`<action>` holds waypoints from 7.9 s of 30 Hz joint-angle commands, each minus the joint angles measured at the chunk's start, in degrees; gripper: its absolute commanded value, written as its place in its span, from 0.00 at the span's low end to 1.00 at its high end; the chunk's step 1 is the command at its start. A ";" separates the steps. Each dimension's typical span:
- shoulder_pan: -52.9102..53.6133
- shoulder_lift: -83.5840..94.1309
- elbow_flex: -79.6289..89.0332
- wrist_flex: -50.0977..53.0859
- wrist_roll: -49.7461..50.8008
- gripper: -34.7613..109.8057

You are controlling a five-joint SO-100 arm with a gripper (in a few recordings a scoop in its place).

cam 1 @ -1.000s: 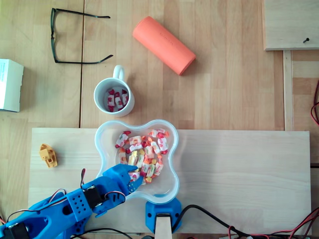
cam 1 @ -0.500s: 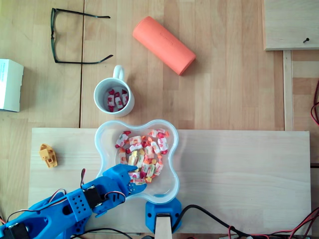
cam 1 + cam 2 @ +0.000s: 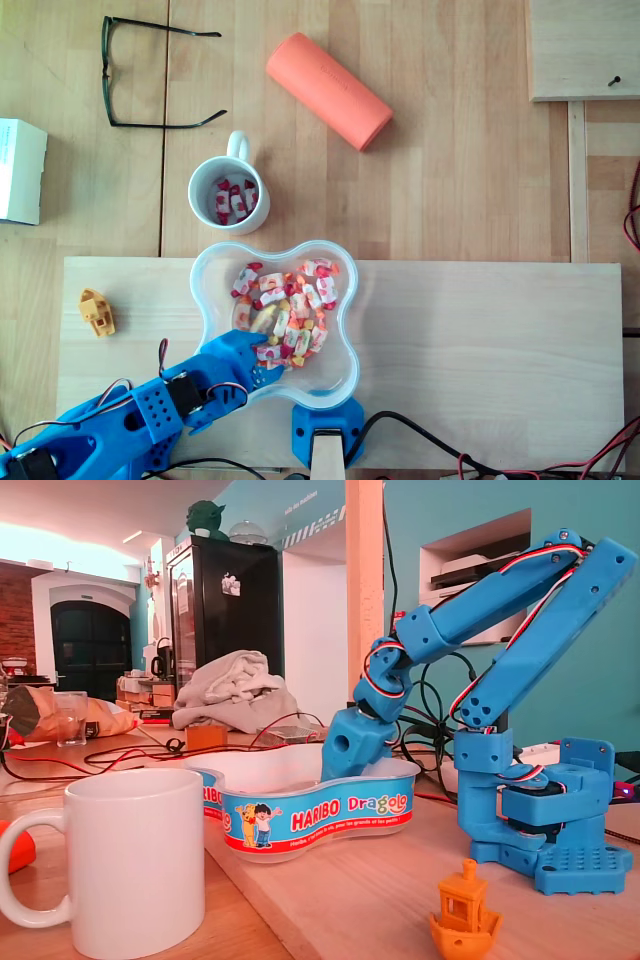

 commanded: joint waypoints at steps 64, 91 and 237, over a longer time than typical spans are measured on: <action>0.00 1.32 -7.56 0.26 -0.53 0.23; 0.00 1.14 -5.89 0.26 -0.62 0.28; -4.75 4.75 -13.80 8.79 17.67 0.22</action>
